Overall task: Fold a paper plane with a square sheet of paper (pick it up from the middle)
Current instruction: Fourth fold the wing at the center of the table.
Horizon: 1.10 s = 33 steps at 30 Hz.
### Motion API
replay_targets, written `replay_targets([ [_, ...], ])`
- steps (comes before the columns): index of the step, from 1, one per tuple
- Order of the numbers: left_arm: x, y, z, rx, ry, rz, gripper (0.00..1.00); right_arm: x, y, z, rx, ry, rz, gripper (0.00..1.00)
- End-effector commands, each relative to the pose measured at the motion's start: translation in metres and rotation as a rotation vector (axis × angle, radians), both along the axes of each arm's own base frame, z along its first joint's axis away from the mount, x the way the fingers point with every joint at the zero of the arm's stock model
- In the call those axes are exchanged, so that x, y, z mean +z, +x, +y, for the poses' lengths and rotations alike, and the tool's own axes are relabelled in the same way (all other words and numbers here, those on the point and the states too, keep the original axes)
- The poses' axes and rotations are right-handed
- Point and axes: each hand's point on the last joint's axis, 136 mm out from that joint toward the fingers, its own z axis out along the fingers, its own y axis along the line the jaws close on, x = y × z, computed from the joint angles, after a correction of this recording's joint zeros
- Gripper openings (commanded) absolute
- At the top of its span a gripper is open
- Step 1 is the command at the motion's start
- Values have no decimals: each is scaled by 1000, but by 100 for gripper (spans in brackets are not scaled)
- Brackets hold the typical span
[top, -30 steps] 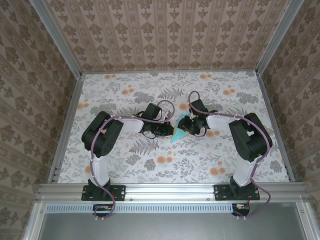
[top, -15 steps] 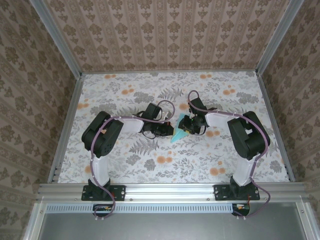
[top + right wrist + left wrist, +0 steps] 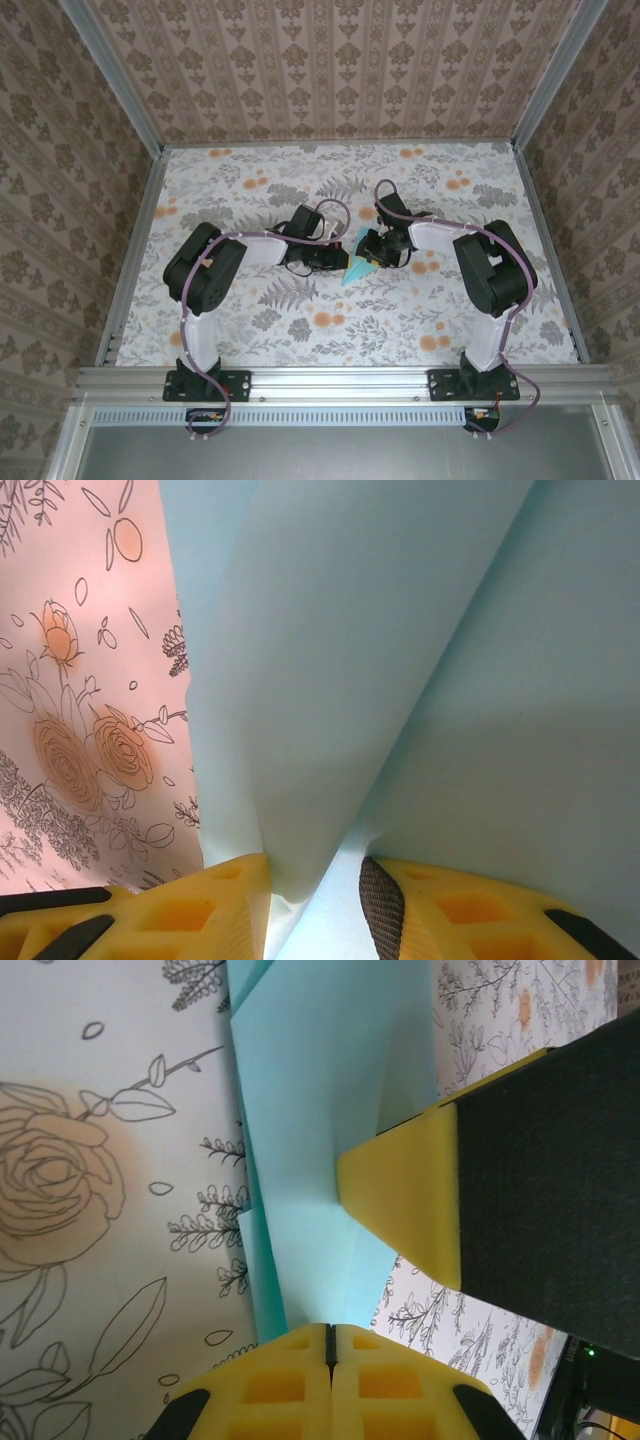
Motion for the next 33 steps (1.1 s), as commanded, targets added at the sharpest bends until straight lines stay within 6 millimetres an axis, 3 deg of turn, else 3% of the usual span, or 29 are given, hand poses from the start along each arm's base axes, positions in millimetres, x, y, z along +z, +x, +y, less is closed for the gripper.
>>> replay_targets([
  [1, 10, 4, -12, -16, -47, -9, 0, -72, -62, -38, -10, -201, 261, 36],
  [19, -11, 4, -10, -21, 18, 32, 0, -77, -67, -38, -12, -206, 282, 36],
  [33, -16, 2, -8, -28, 41, 42, 0, -84, -72, -39, -15, -214, 303, 29],
])
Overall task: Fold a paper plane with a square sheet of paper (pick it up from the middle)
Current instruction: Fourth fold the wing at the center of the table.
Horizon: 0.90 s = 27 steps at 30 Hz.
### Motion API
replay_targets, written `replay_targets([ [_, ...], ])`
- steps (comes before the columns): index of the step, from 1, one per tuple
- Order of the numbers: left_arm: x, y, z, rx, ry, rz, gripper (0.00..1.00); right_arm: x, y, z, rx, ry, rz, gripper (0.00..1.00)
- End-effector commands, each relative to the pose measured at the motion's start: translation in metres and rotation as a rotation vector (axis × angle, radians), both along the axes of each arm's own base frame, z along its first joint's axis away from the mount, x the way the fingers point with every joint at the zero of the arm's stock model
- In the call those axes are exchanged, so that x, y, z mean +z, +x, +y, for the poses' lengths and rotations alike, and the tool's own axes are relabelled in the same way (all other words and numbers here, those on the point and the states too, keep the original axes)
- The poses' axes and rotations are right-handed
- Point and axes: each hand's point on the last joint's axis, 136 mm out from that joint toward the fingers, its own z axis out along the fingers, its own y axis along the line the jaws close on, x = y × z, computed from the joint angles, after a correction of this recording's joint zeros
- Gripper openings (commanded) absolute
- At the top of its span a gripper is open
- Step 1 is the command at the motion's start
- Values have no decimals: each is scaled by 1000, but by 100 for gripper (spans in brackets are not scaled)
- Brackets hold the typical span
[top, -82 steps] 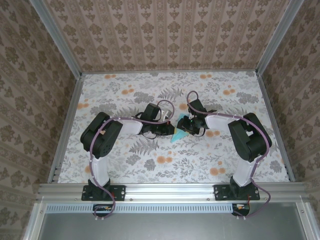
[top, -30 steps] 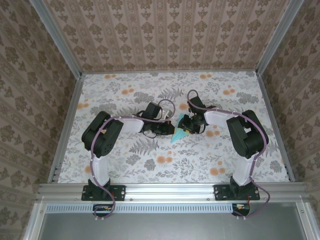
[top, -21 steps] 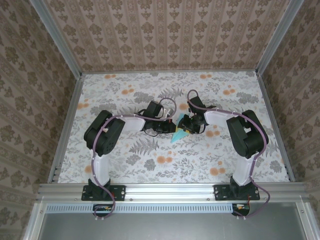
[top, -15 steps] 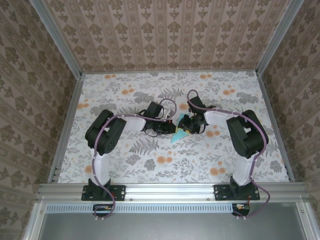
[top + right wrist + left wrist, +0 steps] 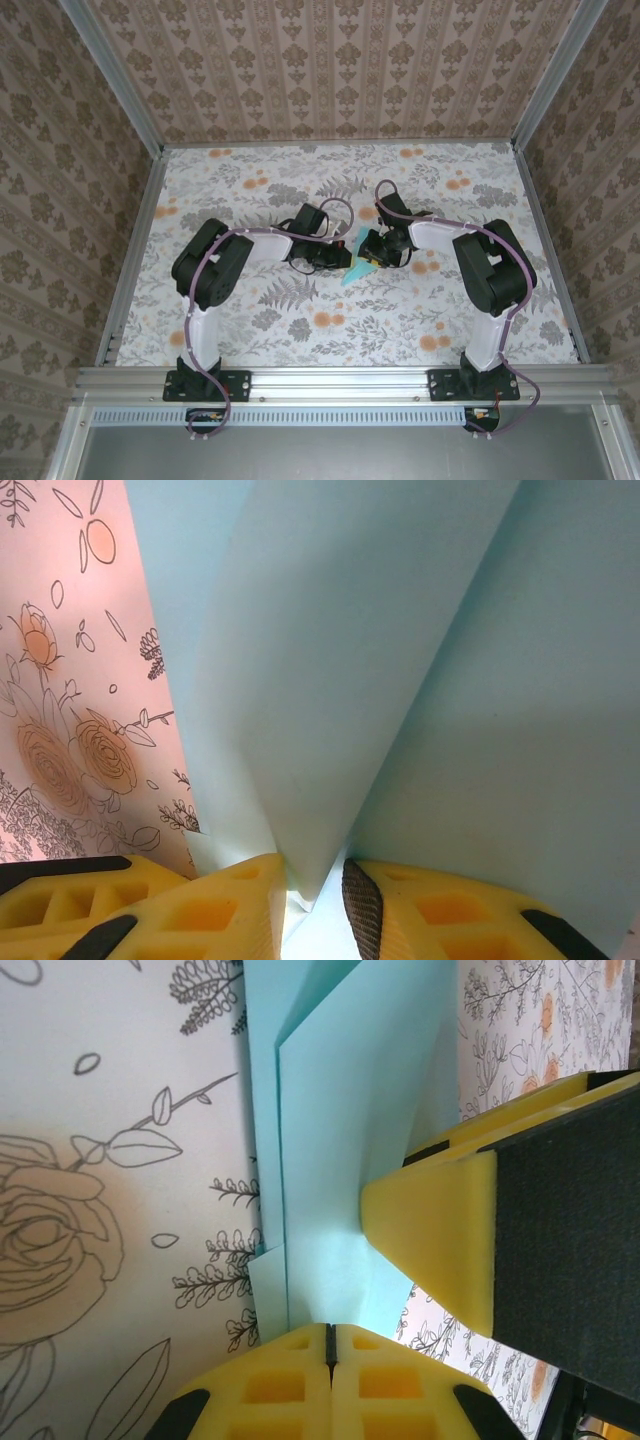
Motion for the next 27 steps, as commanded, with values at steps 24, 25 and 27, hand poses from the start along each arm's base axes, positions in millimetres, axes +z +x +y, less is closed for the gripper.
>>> replay_targets([
  [24, 9, -1, -8, -38, -22, -23, 0, -87, -73, -35, 5, -212, 310, 31],
  [25, 9, -1, -8, -39, -22, -19, 0, -87, -73, -36, 4, -213, 310, 31],
  [27, 8, -1, -8, -37, -20, -17, 0, -87, -75, -37, 1, -217, 313, 29],
])
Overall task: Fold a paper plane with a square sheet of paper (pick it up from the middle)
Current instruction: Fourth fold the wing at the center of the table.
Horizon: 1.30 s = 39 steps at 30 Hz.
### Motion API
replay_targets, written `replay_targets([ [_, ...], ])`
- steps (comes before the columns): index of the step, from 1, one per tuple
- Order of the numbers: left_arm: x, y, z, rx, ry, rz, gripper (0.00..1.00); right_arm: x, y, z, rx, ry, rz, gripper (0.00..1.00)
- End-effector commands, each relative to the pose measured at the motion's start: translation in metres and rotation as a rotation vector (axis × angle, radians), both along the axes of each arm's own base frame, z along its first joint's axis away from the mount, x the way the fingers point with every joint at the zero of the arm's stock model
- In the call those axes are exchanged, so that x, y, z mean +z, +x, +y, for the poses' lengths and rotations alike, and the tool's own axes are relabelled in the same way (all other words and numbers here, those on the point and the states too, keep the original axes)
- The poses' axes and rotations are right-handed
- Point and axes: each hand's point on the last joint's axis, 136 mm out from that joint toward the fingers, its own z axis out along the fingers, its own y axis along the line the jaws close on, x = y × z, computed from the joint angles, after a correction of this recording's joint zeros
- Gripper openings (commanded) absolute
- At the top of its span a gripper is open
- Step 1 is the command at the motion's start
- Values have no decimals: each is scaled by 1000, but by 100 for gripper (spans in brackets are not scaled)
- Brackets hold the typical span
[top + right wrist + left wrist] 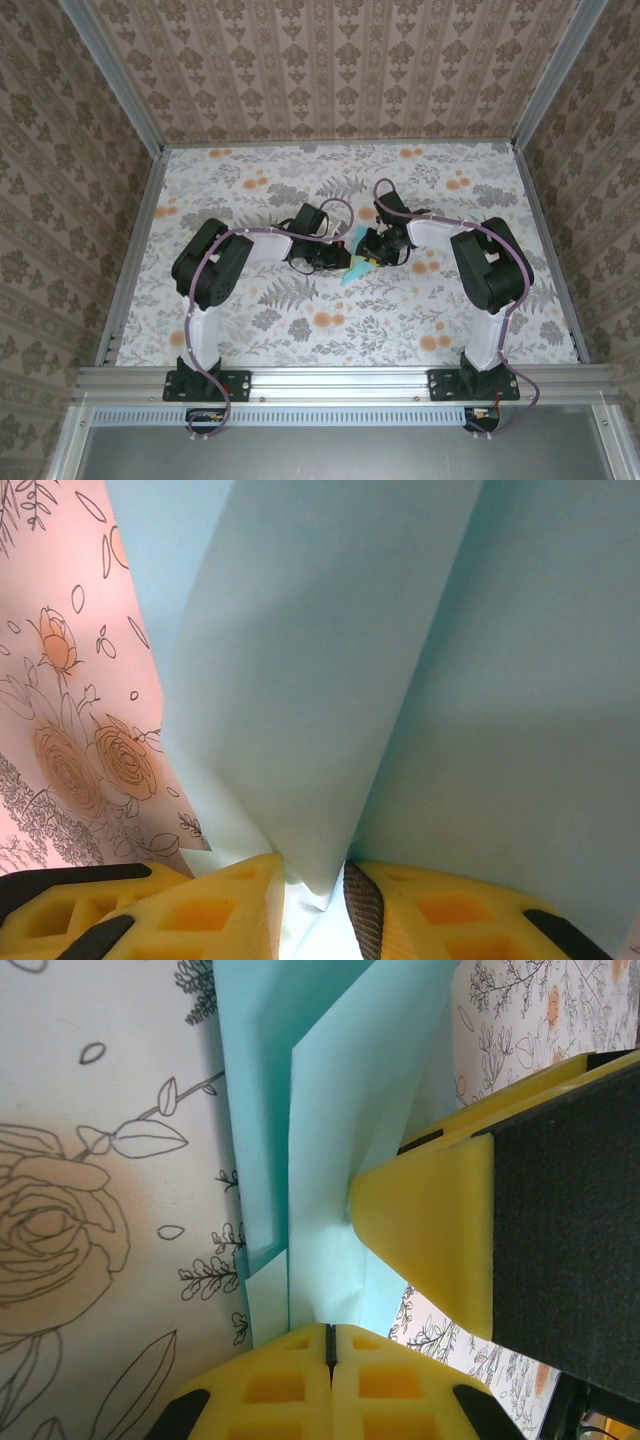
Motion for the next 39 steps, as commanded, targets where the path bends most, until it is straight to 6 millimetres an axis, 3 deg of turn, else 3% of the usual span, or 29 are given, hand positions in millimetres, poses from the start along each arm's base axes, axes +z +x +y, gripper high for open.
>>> replay_targets([
  [1, 8, 2, -9, -26, -25, -17, 0, -85, -77, -41, 0, -233, 294, 29],
  [10, 2, 1, -7, -22, -6, -2, 0, -82, -76, -41, -1, -231, 287, 29],
  [18, -17, -7, 4, -21, 85, 39, 0, -60, -66, -36, -1, -202, 238, 30],
  [25, -31, -14, 14, -27, 159, 84, 0, -27, -52, -27, -4, -154, 169, 30],
  [34, -36, -16, 20, -26, 194, 88, 0, 54, -20, -24, -26, -35, -92, 35],
  [39, -36, -16, 20, -28, 191, 86, 0, 68, -10, -12, 23, 49, -203, 31],
])
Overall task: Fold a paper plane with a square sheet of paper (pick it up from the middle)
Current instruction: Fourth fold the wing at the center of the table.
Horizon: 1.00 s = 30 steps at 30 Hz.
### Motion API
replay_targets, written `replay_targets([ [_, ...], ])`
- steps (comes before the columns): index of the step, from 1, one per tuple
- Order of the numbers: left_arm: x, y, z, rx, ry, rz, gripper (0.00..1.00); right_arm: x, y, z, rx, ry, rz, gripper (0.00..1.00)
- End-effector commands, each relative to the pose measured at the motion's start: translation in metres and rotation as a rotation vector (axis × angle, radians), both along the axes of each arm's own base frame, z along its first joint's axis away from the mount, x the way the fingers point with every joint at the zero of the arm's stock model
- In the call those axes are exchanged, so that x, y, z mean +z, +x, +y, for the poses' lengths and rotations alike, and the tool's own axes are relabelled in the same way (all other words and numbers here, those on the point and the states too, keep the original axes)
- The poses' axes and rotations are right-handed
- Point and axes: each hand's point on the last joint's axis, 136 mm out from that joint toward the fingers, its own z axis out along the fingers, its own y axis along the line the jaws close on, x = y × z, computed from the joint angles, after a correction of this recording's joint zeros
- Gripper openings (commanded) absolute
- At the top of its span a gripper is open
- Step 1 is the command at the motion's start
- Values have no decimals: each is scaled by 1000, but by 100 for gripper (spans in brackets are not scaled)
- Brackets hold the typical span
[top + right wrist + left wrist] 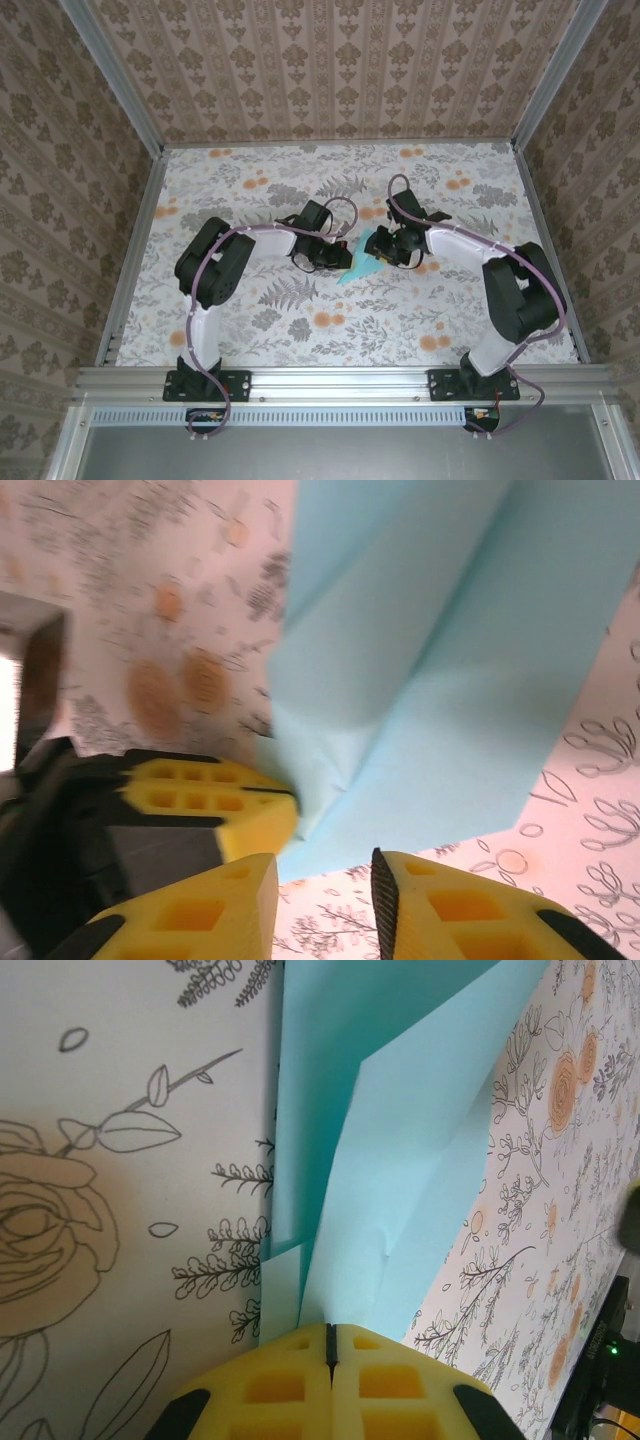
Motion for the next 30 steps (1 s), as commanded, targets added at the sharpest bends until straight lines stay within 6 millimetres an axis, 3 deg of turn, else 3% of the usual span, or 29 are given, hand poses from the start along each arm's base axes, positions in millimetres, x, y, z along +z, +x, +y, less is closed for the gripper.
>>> replay_targets([
  [1, -31, -13, 19, -1, 120, 64, 0, 2, 3, 9, 46, 52, -57, 29],
  [7, -32, -13, 20, 3, 127, 70, 0, -4, 13, 29, 109, 138, -77, 14],
  [16, -33, -15, 22, 4, 141, 81, 0, -33, 14, 37, 172, 133, -32, 8],
  [25, -37, -21, 31, -9, 189, 104, 0, -64, 22, 4, 176, 14, -13, 8],
  [30, -41, -26, 35, -20, 205, 114, 0, -59, 42, -22, 113, -8, -40, 8],
])
